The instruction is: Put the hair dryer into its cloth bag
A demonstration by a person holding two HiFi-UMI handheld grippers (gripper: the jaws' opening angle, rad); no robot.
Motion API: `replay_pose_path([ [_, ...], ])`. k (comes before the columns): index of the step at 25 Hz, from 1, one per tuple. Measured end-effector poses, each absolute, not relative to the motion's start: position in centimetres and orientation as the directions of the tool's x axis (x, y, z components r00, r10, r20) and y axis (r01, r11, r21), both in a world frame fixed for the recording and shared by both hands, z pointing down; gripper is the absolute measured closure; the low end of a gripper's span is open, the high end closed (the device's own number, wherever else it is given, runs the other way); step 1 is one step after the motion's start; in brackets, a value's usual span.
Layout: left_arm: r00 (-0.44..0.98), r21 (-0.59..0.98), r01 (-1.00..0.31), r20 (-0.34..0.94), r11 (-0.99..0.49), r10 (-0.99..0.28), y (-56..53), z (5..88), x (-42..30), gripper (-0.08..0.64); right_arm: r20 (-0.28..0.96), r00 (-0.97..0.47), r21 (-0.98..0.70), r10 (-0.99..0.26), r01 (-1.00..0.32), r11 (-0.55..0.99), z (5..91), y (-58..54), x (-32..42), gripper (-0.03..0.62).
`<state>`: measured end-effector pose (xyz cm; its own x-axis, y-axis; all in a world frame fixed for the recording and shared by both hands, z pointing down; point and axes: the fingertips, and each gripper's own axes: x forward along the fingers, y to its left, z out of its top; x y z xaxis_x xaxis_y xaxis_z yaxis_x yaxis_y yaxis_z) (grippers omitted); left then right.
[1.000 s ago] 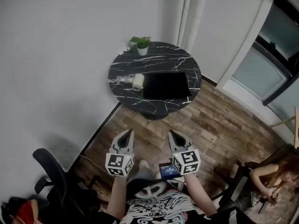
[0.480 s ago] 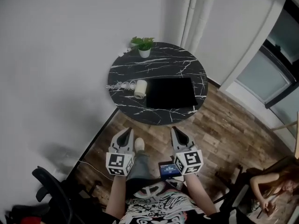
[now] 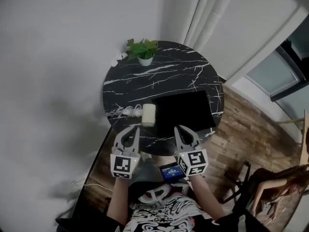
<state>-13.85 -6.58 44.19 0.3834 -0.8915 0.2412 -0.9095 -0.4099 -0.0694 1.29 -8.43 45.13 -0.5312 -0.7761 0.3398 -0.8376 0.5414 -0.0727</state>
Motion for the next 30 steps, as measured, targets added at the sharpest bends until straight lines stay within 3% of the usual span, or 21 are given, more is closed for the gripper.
replay_pose_path([
  [12, 0.449, -0.025, -0.875, 0.33, -0.484, -0.83, -15.8, 49.7, -17.2, 0.546, 0.494, -0.494, -0.085, -0.715, -0.846, 0.526, 51.8, -15.5, -3.0, 0.569],
  [19, 0.417, -0.005, -0.886, 0.427, -0.464, -0.802, -16.2, 55.3, -18.0, 0.546, 0.629, -0.506, -0.104, -0.591, -0.808, 0.581, 59.2, -15.0, -3.9, 0.566],
  [20, 0.412, -0.004, -0.889, 0.431, -0.459, -0.802, -16.2, 55.8, -18.0, 0.546, 0.645, -0.515, -0.111, -0.565, -0.794, 0.597, 60.1, -14.8, -4.2, 0.559],
  [23, 0.406, 0.011, -0.893, 0.444, -0.449, -0.798, -16.4, 57.1, -18.1, 0.546, 0.688, -0.542, -0.133, -0.482, -0.748, 0.65, 62.2, -14.3, -5.2, 0.453],
  [30, 0.408, 0.042, -0.895, 0.48, -0.443, -0.777, -16.5, 59.1, -18.1, 0.546, 0.792, -0.458, -0.005, -0.404, -0.666, 0.746, 66.3, -14.2, -5.7, 0.452],
])
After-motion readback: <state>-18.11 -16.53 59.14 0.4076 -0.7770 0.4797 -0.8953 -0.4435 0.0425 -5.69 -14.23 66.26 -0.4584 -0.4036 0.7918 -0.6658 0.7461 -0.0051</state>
